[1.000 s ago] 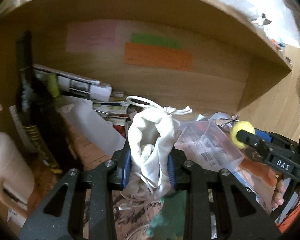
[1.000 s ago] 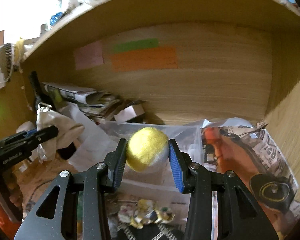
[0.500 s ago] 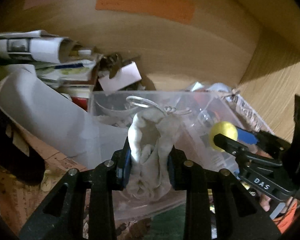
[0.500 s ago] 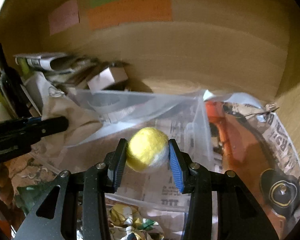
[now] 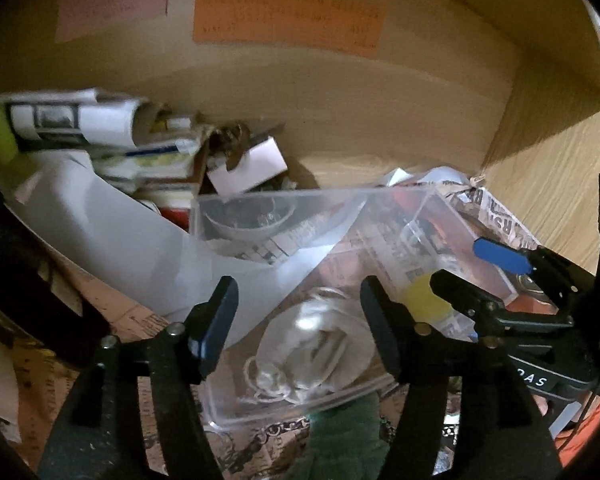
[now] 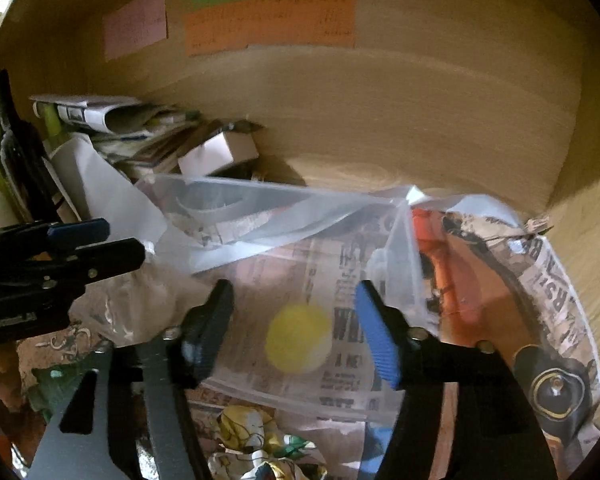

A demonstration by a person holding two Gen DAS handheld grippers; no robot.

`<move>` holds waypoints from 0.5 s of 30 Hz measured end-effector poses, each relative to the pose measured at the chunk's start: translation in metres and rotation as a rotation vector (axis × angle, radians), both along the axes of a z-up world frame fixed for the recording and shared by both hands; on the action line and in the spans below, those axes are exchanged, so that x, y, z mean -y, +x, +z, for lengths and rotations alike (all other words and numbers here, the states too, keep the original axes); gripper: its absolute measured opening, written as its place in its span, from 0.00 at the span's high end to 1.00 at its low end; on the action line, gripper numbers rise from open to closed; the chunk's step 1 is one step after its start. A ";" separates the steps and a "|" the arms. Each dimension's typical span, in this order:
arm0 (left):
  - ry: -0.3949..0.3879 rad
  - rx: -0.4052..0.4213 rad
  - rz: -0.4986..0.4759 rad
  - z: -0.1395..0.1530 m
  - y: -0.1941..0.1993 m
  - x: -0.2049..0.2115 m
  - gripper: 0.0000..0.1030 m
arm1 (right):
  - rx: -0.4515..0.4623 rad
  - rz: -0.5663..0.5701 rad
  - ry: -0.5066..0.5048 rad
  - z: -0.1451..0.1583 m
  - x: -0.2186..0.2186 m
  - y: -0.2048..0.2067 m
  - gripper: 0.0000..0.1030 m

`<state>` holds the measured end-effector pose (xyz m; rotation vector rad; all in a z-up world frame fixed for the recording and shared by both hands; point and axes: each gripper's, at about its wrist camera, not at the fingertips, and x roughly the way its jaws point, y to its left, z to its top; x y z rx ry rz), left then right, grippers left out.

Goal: Organize soft objects
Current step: 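Open the right tool to drop the ball while the left tool releases the bag into the bin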

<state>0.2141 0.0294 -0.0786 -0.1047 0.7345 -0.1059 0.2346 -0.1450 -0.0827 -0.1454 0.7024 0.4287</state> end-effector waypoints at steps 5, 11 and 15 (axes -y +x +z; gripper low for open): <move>0.013 0.071 0.022 0.020 -0.021 -0.001 0.21 | 0.061 0.004 0.013 0.017 0.002 -0.014 0.21; 0.025 0.124 0.023 0.029 -0.046 -0.001 0.04 | 0.093 0.035 0.067 0.036 0.009 -0.037 0.20; 0.035 0.102 0.000 0.021 -0.055 0.001 0.04 | 0.099 0.055 0.074 0.037 0.013 -0.056 0.19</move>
